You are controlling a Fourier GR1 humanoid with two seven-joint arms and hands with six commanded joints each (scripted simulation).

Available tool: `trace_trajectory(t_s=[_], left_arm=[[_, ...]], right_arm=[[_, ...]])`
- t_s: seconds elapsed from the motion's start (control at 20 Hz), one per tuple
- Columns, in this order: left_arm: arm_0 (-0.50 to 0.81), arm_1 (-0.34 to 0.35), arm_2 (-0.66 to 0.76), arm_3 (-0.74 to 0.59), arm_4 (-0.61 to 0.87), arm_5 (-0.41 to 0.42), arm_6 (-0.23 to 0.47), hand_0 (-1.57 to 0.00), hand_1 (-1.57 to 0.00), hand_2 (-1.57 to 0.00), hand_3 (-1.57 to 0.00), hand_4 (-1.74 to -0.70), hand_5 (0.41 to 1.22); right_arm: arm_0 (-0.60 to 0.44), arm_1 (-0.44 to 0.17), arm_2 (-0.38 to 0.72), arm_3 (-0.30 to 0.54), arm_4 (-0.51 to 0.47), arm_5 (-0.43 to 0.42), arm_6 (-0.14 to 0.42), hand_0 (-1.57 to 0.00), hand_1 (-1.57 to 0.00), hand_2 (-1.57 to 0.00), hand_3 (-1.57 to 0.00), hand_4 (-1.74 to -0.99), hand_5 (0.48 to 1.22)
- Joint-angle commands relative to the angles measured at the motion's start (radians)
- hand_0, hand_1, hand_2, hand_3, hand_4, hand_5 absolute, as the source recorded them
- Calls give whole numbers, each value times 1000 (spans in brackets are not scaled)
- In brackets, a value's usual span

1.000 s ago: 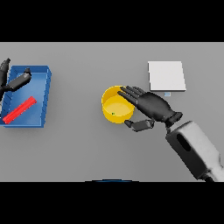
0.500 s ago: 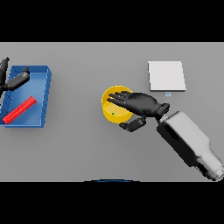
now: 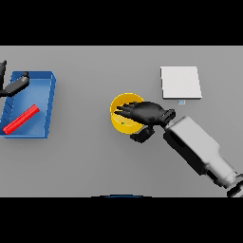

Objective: Pick up the red beaker and tilt it to pour out 1 green nut into yellow bowl. Pick up the yellow bowl and place it on the metallic measuring scale.

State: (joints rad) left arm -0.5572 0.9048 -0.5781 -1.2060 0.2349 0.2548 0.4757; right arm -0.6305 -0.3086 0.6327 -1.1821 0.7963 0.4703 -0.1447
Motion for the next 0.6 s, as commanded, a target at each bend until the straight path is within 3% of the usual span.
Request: trace_trajectory(t_s=[0.0, 0.2, 0.25, 0.3, 0.35, 0.4, 0.55], left_arm=[[-6, -3, -1, 1, 1, -4, 4, 1, 1, 1, 1, -795, 732], [-17, -4, -4, 3, -5, -6, 9, 1, 1, 1, 1, -792, 725], [-7, -2, -1, 1, 1, -4, 2, 1, 1, 1, 1, -792, 723], [-4, 4, 0, -4, -1, -2, 5, 1, 1, 1, 1, -793, 722], [-3, 7, 3, -8, 4, -5, 1, 1, 1, 1, 1, -793, 723], [2, 10, 4, -14, 5, -4, -3, 1, 1, 1, 1, -795, 725], [-3, 20, 8, -22, 7, -2, 14, 1, 1, 1, 1, -799, 728]], right_arm=[[-10, 8, 6, 10, 5, 7, 10, 1, 1, 1, 1, -1304, 703], [-16, 14, 20, 17, 18, 18, 32, -16, -40, -68, -94, -1339, 784], [-24, 30, 33, 27, 30, 14, 44, -93, -107, -133, -160, -1362, 820], [-24, 9, 36, 30, 32, 16, 14, -258, -236, -233, -249, -1387, 900], [-28, 10, 36, 26, 30, 27, 20, -508, -437, -388, -359, -1425, 964], [-14, -4, 36, 12, 25, 38, 14, -721, -664, -624, -472, -1488, 1016], [-30, -5, 41, 13, 3, 92, 25, -1136, -1107, -1086, -867, -1604, 1116]])
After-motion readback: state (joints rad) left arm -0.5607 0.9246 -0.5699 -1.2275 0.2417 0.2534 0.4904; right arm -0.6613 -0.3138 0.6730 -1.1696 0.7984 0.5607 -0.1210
